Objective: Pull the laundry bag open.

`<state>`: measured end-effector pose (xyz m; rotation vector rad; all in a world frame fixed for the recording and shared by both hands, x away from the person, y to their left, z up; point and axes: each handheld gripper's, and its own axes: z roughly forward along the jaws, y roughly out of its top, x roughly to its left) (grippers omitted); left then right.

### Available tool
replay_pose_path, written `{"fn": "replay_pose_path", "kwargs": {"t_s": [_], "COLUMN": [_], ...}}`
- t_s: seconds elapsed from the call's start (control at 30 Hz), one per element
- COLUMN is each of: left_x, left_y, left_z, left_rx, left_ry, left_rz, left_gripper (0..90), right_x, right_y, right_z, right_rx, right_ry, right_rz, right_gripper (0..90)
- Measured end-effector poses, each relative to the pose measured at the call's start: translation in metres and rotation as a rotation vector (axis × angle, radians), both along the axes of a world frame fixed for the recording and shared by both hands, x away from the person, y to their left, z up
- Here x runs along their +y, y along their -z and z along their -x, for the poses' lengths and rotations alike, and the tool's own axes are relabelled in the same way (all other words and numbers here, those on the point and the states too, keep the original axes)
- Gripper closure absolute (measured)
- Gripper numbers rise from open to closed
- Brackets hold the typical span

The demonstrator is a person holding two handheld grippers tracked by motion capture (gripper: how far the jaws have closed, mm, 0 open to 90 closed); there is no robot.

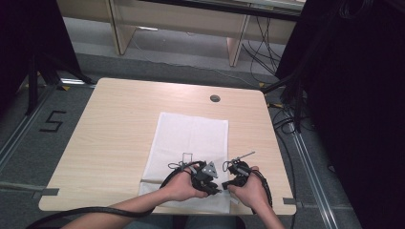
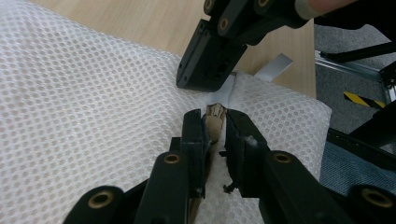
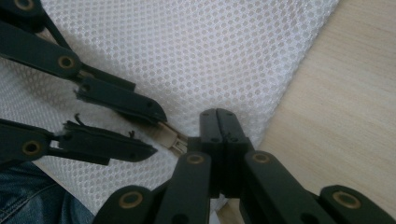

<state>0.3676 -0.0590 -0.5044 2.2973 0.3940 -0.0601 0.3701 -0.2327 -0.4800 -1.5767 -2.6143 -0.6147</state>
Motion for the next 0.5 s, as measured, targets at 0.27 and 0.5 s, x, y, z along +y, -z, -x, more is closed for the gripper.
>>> {"fn": "replay_pose_path", "kwargs": {"t_s": [0.27, 0.5], "left_x": [-0.0007, -0.0093], "left_y": [0.0020, 0.0036], "left_z": [-0.0024, 0.0023], "left_rx": [0.039, 0.040], "left_ry": [-0.021, -0.013], "left_rz": [0.008, 0.019], "left_gripper": [77.1, 78.3], "right_x": [0.0006, 0.0000], "right_y": [-0.0004, 0.0002], "right_z": [0.0004, 0.0001], "right_rx": [-0.005, -0.003], "right_ry": [0.005, 0.001], "right_rz": [0.010, -0.002], "right_gripper": [90.0, 90.0]}}
